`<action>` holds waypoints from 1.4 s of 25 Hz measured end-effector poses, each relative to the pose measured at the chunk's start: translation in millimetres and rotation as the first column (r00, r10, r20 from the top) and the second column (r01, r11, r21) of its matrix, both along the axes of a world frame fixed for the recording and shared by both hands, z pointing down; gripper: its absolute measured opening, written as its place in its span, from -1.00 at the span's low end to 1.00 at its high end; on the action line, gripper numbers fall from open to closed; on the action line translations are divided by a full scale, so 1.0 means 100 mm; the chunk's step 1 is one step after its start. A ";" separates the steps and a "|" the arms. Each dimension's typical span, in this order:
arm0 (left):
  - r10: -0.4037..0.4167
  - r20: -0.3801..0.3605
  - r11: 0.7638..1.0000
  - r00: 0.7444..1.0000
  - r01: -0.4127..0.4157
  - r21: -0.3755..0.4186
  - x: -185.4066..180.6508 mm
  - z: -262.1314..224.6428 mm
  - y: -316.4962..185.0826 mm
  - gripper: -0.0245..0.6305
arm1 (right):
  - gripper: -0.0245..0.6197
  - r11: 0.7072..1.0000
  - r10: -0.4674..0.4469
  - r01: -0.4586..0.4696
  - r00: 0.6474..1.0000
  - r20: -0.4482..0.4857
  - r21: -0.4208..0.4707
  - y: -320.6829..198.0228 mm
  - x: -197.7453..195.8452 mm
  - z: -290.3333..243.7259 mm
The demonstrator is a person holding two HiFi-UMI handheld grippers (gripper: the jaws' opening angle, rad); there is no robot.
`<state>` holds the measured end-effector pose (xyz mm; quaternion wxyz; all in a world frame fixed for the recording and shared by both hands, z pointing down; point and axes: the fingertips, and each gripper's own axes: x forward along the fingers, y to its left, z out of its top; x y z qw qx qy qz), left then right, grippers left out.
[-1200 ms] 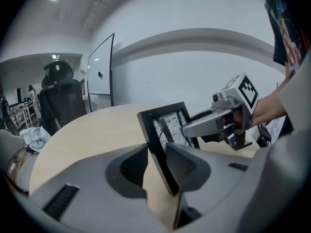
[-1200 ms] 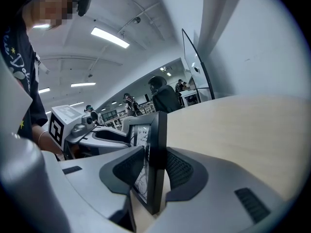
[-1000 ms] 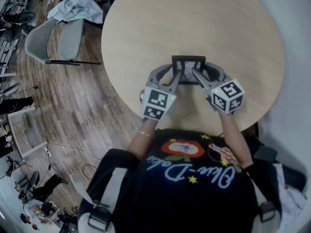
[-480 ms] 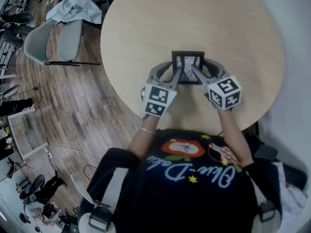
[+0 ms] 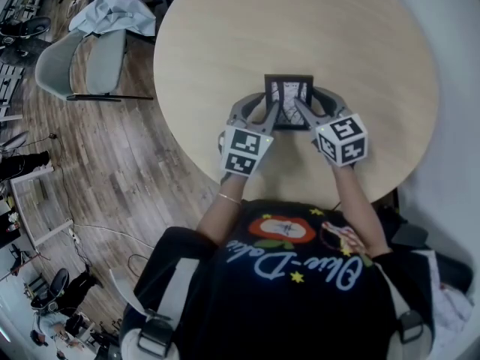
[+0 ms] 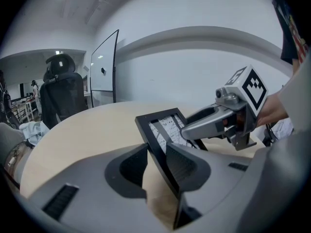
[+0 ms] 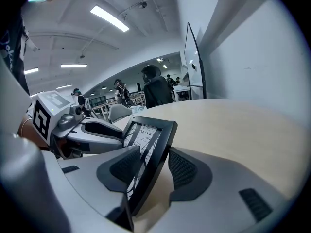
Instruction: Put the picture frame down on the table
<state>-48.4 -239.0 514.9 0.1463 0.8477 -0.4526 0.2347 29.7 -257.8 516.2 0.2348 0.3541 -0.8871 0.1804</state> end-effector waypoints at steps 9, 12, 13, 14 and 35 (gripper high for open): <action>-0.005 -0.003 1.000 1.000 0.005 -0.011 0.01 0.04 -0.02 -0.58 | -0.41 0.999 0.019 -0.019 1.000 -0.017 -0.028 -0.03 0.02 0.06; -0.005 -0.004 1.000 1.000 0.005 -0.014 0.01 0.07 -0.03 -0.58 | -0.40 0.999 0.026 -0.027 0.999 -0.027 -0.039 -0.03 0.03 0.09; -0.006 -0.004 1.000 1.000 0.006 -0.015 0.01 0.07 -0.02 -0.58 | -0.40 0.999 0.028 -0.029 0.999 -0.030 -0.044 -0.03 0.03 0.10; -0.006 -0.005 1.000 1.000 0.006 -0.017 0.01 0.08 -0.02 -0.58 | -0.40 0.998 0.029 -0.030 0.999 -0.032 -0.047 -0.03 0.03 0.10; -0.024 -0.016 0.998 1.000 0.023 -0.056 0.02 0.17 -0.01 -0.58 | -0.38 0.999 0.031 -0.036 0.995 -0.099 -0.041 -0.04 0.05 0.19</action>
